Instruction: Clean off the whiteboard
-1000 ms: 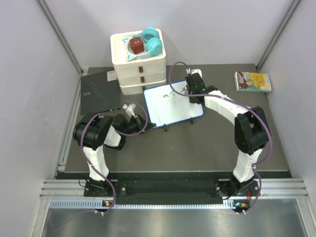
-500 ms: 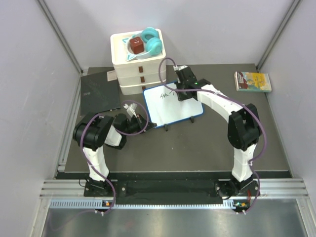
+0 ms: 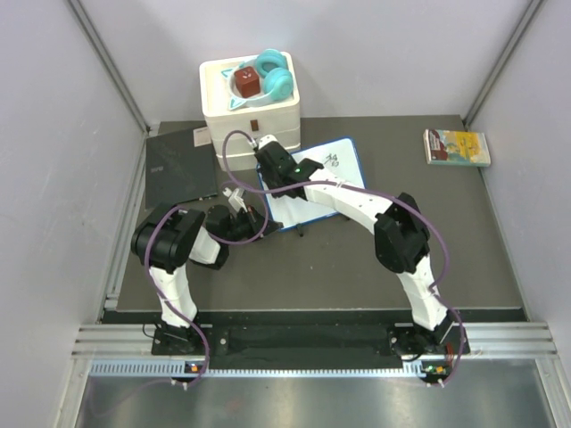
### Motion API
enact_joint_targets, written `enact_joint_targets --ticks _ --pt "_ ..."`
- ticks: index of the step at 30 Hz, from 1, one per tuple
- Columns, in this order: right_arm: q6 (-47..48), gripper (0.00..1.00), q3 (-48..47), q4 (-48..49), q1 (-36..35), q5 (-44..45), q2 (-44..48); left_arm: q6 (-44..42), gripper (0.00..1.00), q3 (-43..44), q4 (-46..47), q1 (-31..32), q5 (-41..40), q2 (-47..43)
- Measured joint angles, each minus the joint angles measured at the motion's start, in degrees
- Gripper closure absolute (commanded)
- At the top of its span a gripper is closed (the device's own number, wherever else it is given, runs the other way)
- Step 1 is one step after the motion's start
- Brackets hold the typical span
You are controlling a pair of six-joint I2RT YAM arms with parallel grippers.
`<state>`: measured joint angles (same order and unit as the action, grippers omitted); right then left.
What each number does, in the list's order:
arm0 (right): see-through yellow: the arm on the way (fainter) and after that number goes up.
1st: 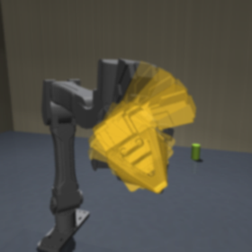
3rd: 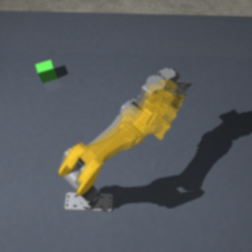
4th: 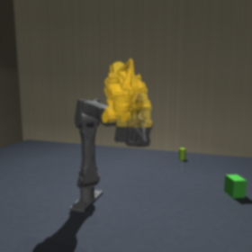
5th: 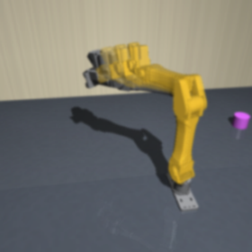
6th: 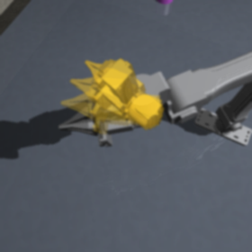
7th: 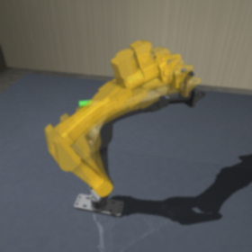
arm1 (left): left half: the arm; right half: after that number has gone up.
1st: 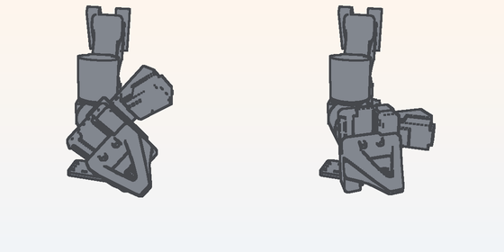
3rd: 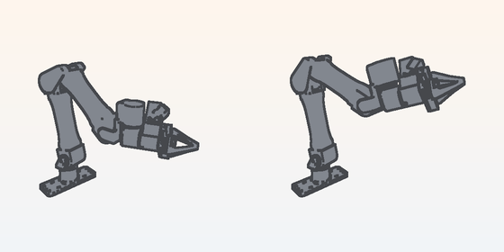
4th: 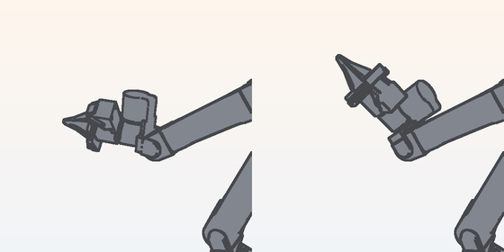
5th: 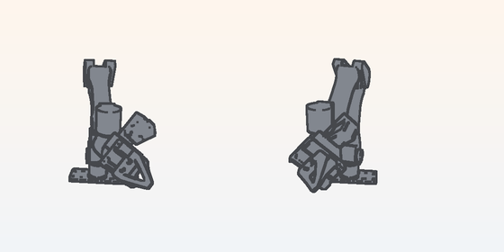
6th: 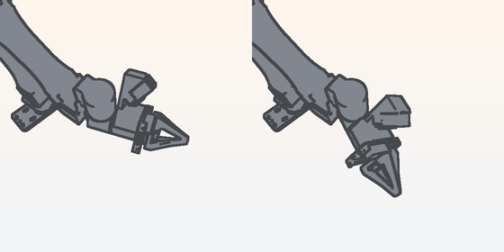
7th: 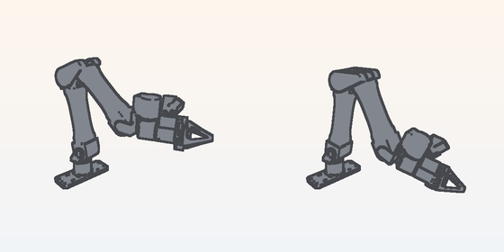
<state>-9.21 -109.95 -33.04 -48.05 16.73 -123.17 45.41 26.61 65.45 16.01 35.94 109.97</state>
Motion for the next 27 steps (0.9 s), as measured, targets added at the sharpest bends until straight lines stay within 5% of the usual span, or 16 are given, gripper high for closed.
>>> enact_joint_targets --ticks 13,27 --pt "-3.93 1.0 -0.11 -0.39 0.57 3.1 -0.26 -0.22 1.0 -1.11 -1.29 1.4 -4.17 -2.25" --pt "-9.4 1.0 9.55 3.26 17.16 7.34 6.62 -0.15 1.0 -1.86 -1.07 2.47 -5.57 -3.67"
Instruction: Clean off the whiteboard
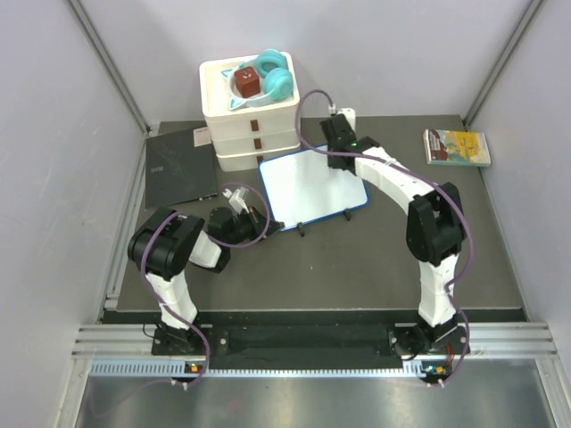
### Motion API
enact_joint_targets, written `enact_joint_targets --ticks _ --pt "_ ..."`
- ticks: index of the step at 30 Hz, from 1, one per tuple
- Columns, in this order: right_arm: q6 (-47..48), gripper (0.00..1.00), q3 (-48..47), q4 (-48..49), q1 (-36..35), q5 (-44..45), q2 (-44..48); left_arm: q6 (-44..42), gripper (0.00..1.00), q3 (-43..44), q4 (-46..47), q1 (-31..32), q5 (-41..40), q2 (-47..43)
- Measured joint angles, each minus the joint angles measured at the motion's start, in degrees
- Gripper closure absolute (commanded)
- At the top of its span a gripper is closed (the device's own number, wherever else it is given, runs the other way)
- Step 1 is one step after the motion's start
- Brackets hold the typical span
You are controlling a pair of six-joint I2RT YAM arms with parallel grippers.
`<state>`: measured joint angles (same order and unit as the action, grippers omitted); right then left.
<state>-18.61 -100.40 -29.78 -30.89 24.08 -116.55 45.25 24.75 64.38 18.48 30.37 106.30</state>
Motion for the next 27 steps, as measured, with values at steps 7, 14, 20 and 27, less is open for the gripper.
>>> enact_joint_targets --ticks 7,14,20,27 --pt "-0.76 1.0 6.51 2.23 7.02 4.15 2.14 0.02 1.0 -0.04 1.05 0.5 0.76 -0.52" --pt "0.31 1.0 7.91 4.04 5.9 5.42 2.8 -0.11 1.0 0.0 0.55 0.83 0.74 -1.16" --pt "2.6 1.0 8.02 4.15 4.0 7.37 3.19 -0.61 1.0 -0.07 -1.22 0.83 0.44 -1.14" --pt "5.99 1.0 3.34 -0.42 -0.39 6.29 1.2 -1.09 1.0 -0.07 -1.6 1.05 -0.13 -1.03"
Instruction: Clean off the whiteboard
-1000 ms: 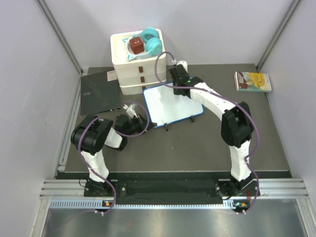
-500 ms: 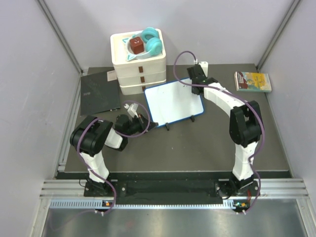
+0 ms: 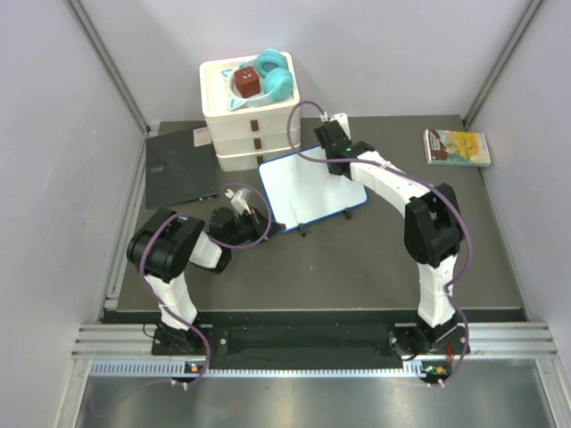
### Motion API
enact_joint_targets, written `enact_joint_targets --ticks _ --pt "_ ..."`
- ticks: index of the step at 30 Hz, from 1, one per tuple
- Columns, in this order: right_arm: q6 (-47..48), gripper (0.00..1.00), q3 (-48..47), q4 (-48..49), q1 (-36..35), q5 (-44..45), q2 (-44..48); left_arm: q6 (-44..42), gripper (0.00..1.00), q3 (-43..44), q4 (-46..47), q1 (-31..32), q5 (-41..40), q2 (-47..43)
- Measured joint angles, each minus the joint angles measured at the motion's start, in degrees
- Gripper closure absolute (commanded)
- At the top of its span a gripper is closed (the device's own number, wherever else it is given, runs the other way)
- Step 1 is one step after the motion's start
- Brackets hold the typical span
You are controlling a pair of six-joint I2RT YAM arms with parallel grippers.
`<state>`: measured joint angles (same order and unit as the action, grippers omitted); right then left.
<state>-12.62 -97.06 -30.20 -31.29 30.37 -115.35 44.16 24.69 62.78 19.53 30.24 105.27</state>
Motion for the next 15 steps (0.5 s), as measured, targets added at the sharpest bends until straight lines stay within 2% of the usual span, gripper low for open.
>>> enact_joint_targets --ticks 7,15 --pt "1.77 1.0 -1.75 -2.05 -6.56 -2.25 -0.98 -0.04 1.0 0.02 -0.31 0.11 -0.76 0.0" --pt "1.42 1.0 -2.1 -2.62 -10.97 -7.74 -1.18 -0.2 1.0 0.02 -0.46 0.11 -1.25 0.02"
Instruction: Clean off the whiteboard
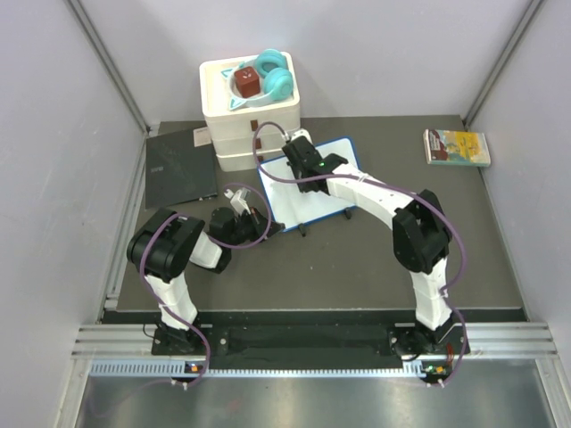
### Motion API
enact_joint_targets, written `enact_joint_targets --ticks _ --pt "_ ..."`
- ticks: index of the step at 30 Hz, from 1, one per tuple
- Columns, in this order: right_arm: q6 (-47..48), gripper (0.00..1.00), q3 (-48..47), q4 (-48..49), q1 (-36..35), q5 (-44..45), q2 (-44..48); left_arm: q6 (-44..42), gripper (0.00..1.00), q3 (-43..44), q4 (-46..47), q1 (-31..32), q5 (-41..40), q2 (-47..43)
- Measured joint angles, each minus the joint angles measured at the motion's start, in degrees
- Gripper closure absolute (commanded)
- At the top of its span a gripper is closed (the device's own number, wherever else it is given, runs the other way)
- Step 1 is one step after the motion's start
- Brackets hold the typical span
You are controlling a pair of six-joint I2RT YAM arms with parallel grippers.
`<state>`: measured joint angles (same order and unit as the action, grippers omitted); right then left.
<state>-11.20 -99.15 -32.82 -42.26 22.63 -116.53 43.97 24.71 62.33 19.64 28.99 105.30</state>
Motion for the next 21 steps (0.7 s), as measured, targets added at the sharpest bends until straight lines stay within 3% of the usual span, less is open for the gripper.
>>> enact_joint_targets --ticks 10,21 --pt "-2.43 1.0 -8.46 -1.4 -4.44 -9.29 -4.94 0.07 1.0 0.09 -0.31 -0.02 -0.48 0.24" --pt "-4.52 1.0 -9.73 -1.97 -4.57 -7.13 -5.64 0.02 1.0 0.11 -0.33 0.04 -0.9 0.22"
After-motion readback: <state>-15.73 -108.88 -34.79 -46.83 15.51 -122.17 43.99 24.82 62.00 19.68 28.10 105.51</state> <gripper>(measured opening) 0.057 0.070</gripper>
